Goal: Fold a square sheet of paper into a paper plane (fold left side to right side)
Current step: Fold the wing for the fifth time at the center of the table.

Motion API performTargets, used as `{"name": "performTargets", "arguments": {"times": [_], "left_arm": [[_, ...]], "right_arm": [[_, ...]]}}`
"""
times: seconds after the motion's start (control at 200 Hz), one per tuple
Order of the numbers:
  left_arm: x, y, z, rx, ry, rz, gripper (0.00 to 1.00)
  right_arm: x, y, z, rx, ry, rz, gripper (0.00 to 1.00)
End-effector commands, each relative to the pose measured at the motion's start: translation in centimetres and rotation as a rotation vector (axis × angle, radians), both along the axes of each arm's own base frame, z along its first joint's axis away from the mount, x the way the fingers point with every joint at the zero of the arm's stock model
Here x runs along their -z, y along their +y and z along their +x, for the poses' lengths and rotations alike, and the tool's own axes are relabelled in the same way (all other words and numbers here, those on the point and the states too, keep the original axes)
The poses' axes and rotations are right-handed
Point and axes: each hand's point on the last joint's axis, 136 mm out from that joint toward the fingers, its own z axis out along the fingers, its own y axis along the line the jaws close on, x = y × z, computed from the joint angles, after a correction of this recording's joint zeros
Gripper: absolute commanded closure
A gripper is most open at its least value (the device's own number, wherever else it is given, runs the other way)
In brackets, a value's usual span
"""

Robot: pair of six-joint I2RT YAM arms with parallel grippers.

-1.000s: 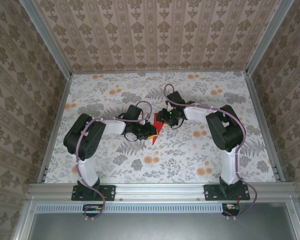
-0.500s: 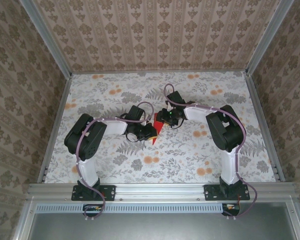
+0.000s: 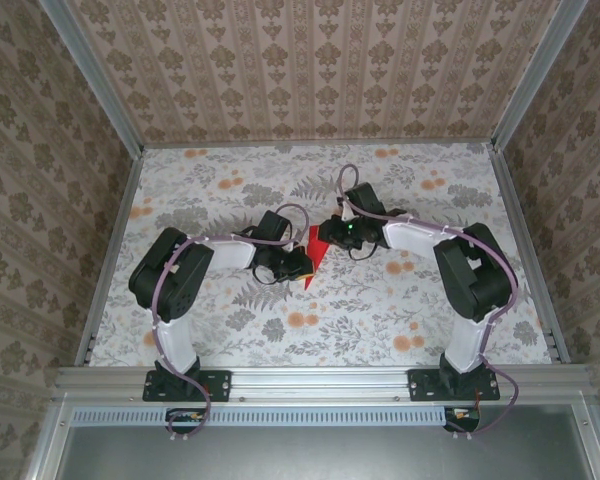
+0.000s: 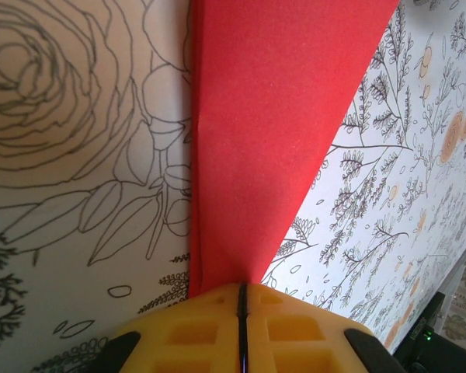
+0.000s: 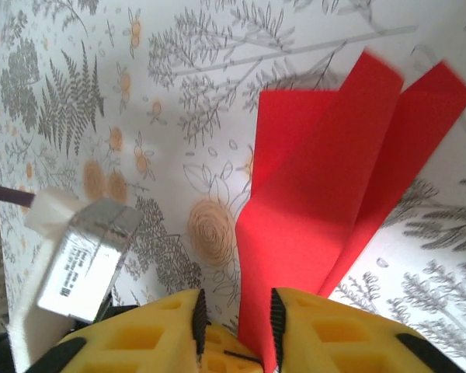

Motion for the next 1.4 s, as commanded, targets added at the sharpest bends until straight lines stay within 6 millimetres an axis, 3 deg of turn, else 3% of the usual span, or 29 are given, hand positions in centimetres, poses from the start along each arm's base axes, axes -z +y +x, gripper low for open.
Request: {"name": "performTargets", "arguments": {"times": [0.0,0.3,0.835,1.395], "left_arm": [[3.6,2.8,-3.0,0.004,0.104,0.171,0.91],[3.5,2.8,-3.0,0.009,0.101,0.175,0.91],[3.4,2.8,-3.1,0.012,0.103,0.176,0.91],[3.7,3.0,-3.3,0.015,0.115,0.185,0.91]], "right_arm": [[0.6,1.8,-1.2,-0.069,0.011,0.043,0.73],[2.5,3.0,-0.6,-0.102,0.029,-0.004,0.76],[5.9,0.9,0.3,-0.087,0.032,-0.131,0.78],[6.5,-1.1,2.1,-0.052,0.034,-0.161,0.78]]}}
